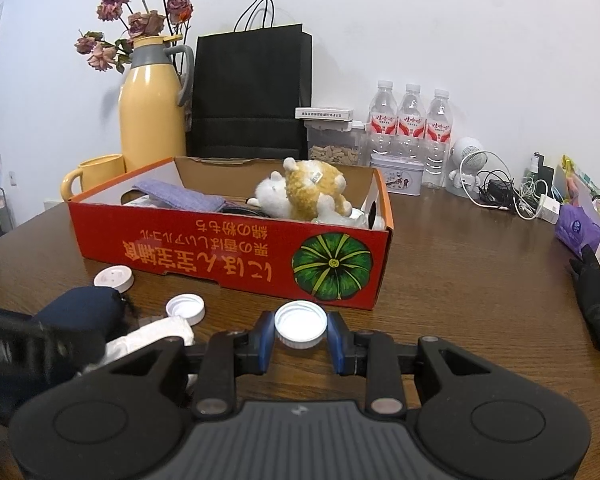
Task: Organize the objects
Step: 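Carry the navy case and white cap into the box and open both tools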
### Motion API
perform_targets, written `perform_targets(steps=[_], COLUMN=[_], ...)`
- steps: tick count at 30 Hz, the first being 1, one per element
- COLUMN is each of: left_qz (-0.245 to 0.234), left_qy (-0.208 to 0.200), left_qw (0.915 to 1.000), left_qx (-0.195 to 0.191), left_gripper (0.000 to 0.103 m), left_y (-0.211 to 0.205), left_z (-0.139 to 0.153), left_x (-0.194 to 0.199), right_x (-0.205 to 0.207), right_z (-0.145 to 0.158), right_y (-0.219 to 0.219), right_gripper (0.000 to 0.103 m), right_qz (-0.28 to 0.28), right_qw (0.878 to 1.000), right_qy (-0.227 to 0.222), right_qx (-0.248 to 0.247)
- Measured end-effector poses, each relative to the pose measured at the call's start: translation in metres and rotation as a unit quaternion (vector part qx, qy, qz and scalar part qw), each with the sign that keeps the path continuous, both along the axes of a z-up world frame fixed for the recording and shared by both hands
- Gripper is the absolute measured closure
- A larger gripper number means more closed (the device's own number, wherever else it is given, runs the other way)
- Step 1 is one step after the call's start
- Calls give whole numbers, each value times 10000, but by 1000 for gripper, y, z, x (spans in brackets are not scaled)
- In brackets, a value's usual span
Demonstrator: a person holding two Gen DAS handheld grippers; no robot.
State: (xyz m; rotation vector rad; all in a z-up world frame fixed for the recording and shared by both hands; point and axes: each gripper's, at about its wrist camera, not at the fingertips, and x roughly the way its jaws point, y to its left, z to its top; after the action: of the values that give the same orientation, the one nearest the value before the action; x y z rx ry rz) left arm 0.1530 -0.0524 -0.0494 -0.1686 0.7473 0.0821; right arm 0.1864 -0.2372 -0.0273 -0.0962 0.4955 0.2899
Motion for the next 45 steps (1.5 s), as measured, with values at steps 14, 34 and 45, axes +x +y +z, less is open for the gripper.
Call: perform_targets(steps=[14, 34, 45], left_qz=[-103, -157, 151], left_qy=[-569, -1881, -1616], left_qw=[9974, 9817, 9866], left_qx=[-419, -266, -130], left_gripper=[41, 41, 41], left_y=[25, 45, 53], left_z=[5, 96, 58], left_x=[-12, 69, 157], right_x=[-7, 47, 123], right_z=[2, 61, 30], right_y=[2, 59, 78], right_gripper=[76, 76, 76], right_qz=[20, 487, 465], right_qw=[9997, 9925, 9970], right_qy=[-207, -1081, -560], right_qx=[-105, 297, 259])
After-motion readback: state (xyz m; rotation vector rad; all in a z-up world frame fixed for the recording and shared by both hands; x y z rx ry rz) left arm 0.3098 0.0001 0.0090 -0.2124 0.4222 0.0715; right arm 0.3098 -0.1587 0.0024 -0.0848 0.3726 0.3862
